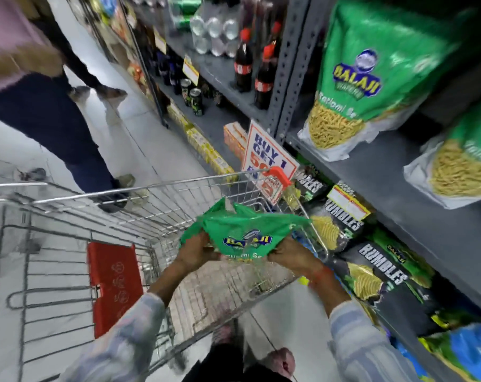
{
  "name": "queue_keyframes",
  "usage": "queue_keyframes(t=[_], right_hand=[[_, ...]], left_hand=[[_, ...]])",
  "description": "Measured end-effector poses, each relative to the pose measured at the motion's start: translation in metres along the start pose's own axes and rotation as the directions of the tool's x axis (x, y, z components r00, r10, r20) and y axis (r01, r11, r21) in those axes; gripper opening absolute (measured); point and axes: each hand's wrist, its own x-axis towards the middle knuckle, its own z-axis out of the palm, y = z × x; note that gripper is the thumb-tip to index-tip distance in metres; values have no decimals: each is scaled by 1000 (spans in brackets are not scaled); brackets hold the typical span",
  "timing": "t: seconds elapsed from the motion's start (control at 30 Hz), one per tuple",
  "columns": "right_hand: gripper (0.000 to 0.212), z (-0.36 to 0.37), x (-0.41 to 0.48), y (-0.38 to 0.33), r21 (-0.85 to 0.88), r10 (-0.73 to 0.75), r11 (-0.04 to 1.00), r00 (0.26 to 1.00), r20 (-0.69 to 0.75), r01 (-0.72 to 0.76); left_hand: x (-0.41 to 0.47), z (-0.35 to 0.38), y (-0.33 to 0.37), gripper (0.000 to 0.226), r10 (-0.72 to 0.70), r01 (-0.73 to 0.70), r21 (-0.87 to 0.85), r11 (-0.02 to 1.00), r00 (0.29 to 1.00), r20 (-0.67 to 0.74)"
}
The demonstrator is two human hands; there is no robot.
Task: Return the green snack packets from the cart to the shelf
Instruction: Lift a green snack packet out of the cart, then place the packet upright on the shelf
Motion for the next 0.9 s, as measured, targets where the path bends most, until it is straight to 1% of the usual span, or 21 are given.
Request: queue_keyframes(t=[0.03, 0.07, 0.1, 0.2, 0.3, 0.33, 0.43, 0.5, 0.53, 0.6, 0.63, 0.73, 0.8, 0.83, 0.9], right_hand=[[44, -10, -12, -9, -13, -39, 999, 999, -31, 39], [43, -22, -24, -14, 14, -70, 997, 996, -51, 71], [42, -34, -37, -19, 33, -96, 995, 993, -68, 98], [38, -74, -76, -29, 51, -135, 988, 981, -142, 143], [38, -112, -113, -24, 167, -150, 966, 956, -252, 195], [37, -122, -124, -21, 185, -138, 963, 948, -286, 196], [36, -151, -151, -2, 221, -117, 949, 903, -414, 224], [38, -167, -165, 8, 251, -90, 935, 852, -516, 251], [35, -175, -170, 13, 267, -76, 927, 827, -557, 265], [19, -186, -176, 18, 286, -53, 914, 786, -616, 286], [15, -191, -177, 20, 300, -48, 903, 765, -642, 309], [41, -205, -171, 27, 367, 40, 868, 692, -721, 333], [46, -212, -162, 33, 386, 90, 870, 671, -736, 306], [46, -215, -158, 36, 395, 106, 868, 666, -738, 300], [46, -219, -150, 45, 411, 135, 859, 639, -758, 306]], left_hand=[[-9, -4, 19, 57, 68, -68, 19, 998, 998, 6], [-16, -7, 37, 60, 113, -115, 43, 992, 993, 38], [-19, -7, 53, 57, 147, -148, 13, 989, 988, 56], [-17, 1, 84, 45, 216, -213, -38, 976, 973, 87], [-27, 23, 138, 26, 326, -321, -60, 945, 936, 129], [-26, 32, 154, 25, 341, -335, -63, 940, 928, 148], [-12, 67, 190, 31, 391, -385, -73, 920, 896, 209], [-8, 89, 215, 35, 433, -427, -81, 901, 866, 248], [-5, 99, 226, 40, 456, -456, -68, 888, 850, 264], [2, 116, 248, 47, 492, -504, -32, 863, 824, 280], [8, 123, 258, 49, 503, -522, -10, 853, 818, 278], [22, 142, 282, 56, 519, -532, -30, 846, 809, 277], [29, 152, 292, 67, 532, -541, -46, 840, 803, 269], [32, 158, 295, 65, 532, -539, -56, 840, 800, 276], [43, 165, 297, 54, 517, -523, -69, 850, 801, 303]])
